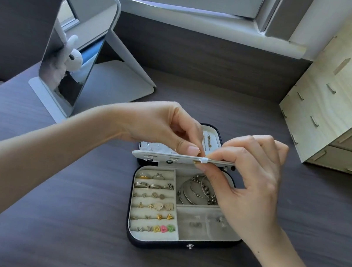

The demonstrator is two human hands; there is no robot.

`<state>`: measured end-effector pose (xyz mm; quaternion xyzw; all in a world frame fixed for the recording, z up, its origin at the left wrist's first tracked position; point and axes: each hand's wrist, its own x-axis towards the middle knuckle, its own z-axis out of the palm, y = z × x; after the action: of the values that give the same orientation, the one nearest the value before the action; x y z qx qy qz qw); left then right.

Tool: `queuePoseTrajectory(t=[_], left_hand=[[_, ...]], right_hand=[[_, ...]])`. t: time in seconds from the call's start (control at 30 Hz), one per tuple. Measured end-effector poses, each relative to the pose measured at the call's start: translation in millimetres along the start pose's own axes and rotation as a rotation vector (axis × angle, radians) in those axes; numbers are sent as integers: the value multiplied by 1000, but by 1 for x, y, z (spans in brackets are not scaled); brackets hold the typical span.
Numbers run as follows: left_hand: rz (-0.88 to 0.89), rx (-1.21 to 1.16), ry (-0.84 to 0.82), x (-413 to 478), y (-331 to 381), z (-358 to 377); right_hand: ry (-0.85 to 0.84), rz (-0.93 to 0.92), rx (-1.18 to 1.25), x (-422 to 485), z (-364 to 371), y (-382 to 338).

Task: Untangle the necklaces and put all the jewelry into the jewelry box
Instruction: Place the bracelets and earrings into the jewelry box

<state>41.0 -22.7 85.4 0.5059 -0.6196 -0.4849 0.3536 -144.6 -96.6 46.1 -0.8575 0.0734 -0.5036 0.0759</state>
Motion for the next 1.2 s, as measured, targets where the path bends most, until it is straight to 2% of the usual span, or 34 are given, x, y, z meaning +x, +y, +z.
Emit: queuePoseTrajectory(t=[0.2,0.47,0.9,1.2], left_hand=[[-29,194,-25,1,13,-2],[-60,155,-8,5,16,-2],[-212,2,-16,1,17,-5],[-195,237,18,-5,30,6]], right_hand=[[-3,-1,-10,-2,2,0],[11,-11,43,-3,2,2],[16,-2,-2,-1,2,-1],[26,-12,-13,-2,3,0]])
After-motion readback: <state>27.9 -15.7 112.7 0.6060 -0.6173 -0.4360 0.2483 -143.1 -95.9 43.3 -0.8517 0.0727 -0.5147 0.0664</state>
